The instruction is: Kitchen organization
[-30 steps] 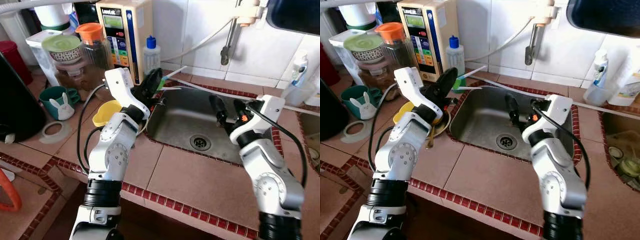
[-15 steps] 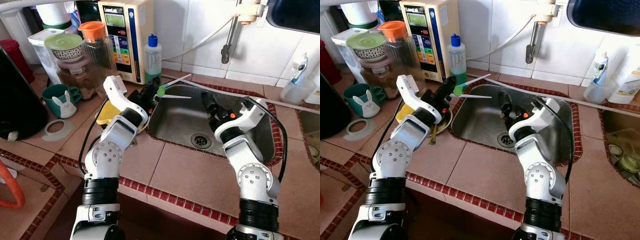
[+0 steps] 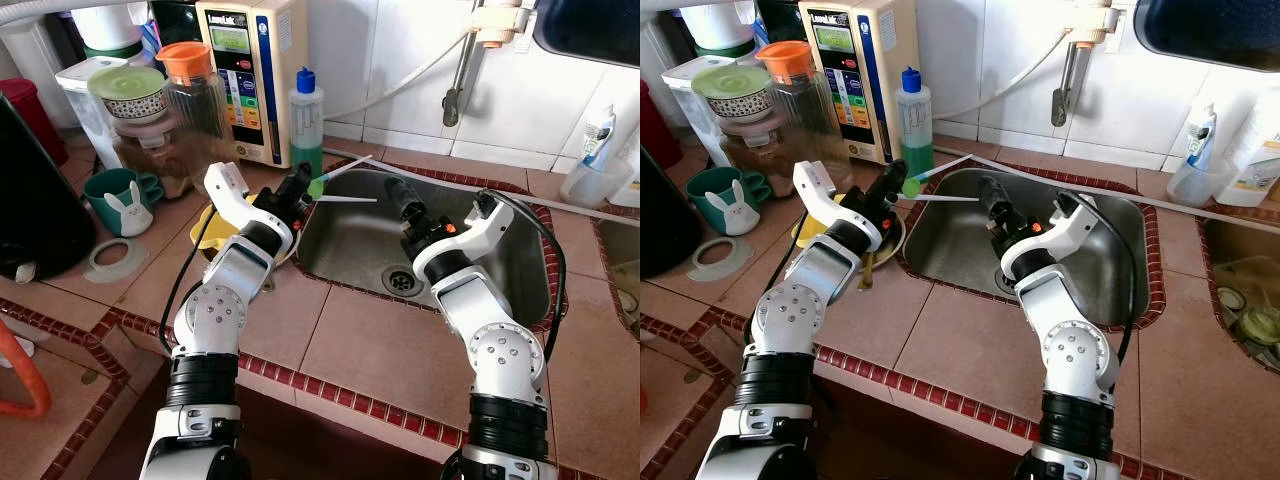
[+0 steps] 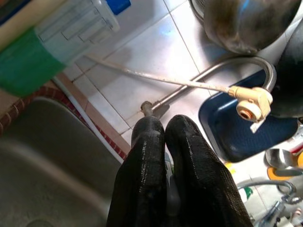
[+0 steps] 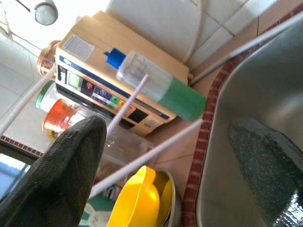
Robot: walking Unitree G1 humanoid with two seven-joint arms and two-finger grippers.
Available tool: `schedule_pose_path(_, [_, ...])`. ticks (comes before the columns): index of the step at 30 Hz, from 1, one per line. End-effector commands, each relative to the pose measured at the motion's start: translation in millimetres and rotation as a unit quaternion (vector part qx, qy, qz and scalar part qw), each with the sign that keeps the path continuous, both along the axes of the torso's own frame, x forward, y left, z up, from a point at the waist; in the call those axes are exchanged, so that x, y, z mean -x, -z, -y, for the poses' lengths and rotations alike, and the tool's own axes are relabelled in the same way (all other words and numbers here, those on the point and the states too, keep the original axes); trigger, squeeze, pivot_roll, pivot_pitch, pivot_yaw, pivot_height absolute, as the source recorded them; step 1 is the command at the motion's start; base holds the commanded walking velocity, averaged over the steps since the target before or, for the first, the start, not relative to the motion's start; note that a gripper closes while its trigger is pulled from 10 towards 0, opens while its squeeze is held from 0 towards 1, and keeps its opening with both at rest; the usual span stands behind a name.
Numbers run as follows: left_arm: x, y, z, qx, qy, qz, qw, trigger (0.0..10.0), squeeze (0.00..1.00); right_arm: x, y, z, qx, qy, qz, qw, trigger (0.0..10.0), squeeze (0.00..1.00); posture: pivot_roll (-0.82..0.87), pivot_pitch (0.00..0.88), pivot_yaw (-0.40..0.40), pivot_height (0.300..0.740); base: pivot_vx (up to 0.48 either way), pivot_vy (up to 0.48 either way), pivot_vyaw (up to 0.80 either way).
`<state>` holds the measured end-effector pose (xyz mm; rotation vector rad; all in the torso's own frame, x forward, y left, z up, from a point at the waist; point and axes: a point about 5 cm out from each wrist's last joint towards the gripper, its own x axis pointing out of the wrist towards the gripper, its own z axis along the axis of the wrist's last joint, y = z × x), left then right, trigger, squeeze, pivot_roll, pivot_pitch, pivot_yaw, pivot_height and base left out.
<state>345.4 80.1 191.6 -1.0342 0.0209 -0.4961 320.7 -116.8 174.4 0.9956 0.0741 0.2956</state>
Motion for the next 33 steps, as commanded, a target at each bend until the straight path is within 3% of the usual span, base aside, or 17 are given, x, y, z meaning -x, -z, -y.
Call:
schedule_pose_path(1, [1.0, -22, 41.7, 0.054, 0.039, 0.011, 0.998, 10.0, 0.00, -2.2, -11, -32.0, -0.017, -0.043, 0.012, 0.999, 10.0, 0.00, 0.07, 0.000, 0.027, 0.740, 0.000, 0.000, 0.00])
schedule_pose_path(5, [1.8, -22, 44.7, 0.047, 0.042, 0.018, 0.998, 10.0, 0.00, -0.4, -5, -29.7, 0.034, -0.036, 0.013, 0.999, 10.0, 0.00, 0.07, 0.000, 0.027, 0.740, 0.000, 0.000, 0.00])
schedule_pose_path(10, [2.0, -16, 43.7, 0.002, 0.043, 0.024, 0.999, 10.0, 0.00, 2.4, -3, -20.5, 0.099, -0.023, 0.034, 0.994, 10.0, 0.00, 0.07, 0.000, 0.029, 0.740, 0.000, 0.000, 0.00])
schedule_pose_path(18, [3.9, -31, 56.4, 0.017, 0.071, 0.048, 0.996, 10.0, 0.00, -1.8, 2, -18.4, 0.043, -0.018, 0.015, 0.999, 10.0, 0.00, 0.07, 0.000, 0.027, 0.740, 0.000, 0.000, 0.00])
schedule_pose_path(21, [5.3, -33, 59.7, 0.016, 0.074, 0.058, 0.995, 10.0, 0.00, -4.9, -4, -16.3, 0.074, -0.009, 0.039, 0.996, 10.0, 0.00, 0.08, 0.000, 0.028, 0.740, 0.000, 0.000, 0.00])
schedule_pose_path(28, [1.7, -39, 59.3, 0.041, 0.073, 0.055, 0.995, 10.0, 0.00, -7.2, -6, -1.9, -0.012, 0.012, 0.021, 1.000, 10.0, 0.00, 0.07, 0.000, 0.028, 0.740, 0.000, 0.000, 0.00])
schedule_pose_path(33, [1.8, -44, 68.8, 0.043, 0.084, 0.063, 0.994, 10.0, 0.00, -5.9, -2, -2.2, 0.047, 0.011, 0.031, 0.998, 10.0, 0.00, 0.07, 0.000, 0.030, 0.740, 0.000, 0.000, 0.00])
